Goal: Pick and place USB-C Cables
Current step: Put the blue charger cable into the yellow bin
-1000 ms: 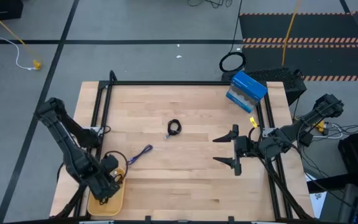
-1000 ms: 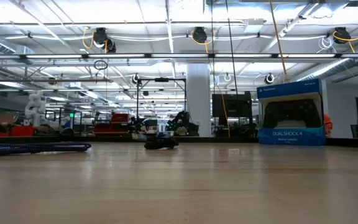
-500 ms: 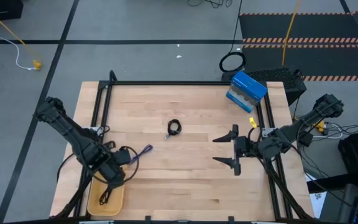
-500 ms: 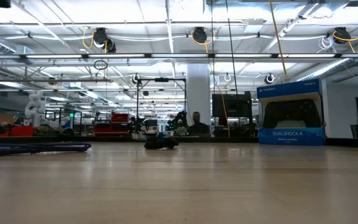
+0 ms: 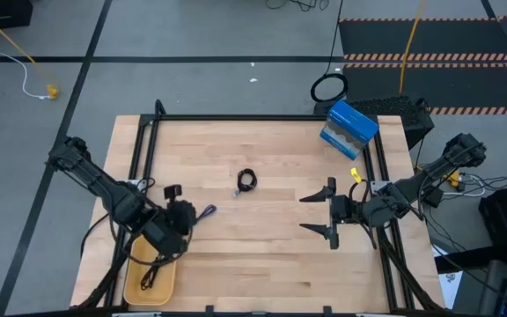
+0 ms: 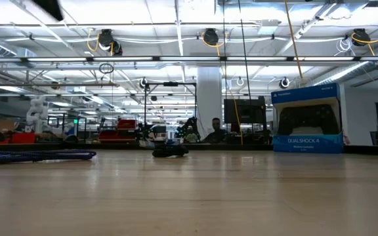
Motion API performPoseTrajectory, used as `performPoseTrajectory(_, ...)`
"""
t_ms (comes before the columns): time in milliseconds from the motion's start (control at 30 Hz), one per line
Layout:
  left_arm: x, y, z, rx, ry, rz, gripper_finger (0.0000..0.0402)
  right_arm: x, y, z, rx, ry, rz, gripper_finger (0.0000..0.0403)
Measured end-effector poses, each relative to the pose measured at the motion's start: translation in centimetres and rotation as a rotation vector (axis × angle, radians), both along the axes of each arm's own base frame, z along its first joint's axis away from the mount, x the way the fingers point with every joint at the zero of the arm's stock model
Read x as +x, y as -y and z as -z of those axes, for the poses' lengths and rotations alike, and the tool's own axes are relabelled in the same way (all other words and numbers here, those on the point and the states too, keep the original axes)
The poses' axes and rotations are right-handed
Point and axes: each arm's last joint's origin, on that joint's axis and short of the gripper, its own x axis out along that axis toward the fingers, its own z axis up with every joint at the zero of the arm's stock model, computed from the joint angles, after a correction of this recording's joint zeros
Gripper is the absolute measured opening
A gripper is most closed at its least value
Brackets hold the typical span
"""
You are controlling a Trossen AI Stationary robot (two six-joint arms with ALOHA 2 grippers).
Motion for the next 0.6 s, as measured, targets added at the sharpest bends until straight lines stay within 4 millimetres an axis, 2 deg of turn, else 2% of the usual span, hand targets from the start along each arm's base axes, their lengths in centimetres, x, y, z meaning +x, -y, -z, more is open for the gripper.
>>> performPoseTrajectory(233, 0.1, -0.6, -2.2, 0.117, 0.232, 0.028, 0.0136, 0.0, 0.0, 0.0, -0.009, 0.0, -0.001, 0.0309)
performPoseTrajectory(600, 1.0, -0.2, -3.7, 0.212, 0.387, 0.102, 0.0136, 0.0, 0.0, 0.0, -0.097, -0.003, -0.022, 0.0308)
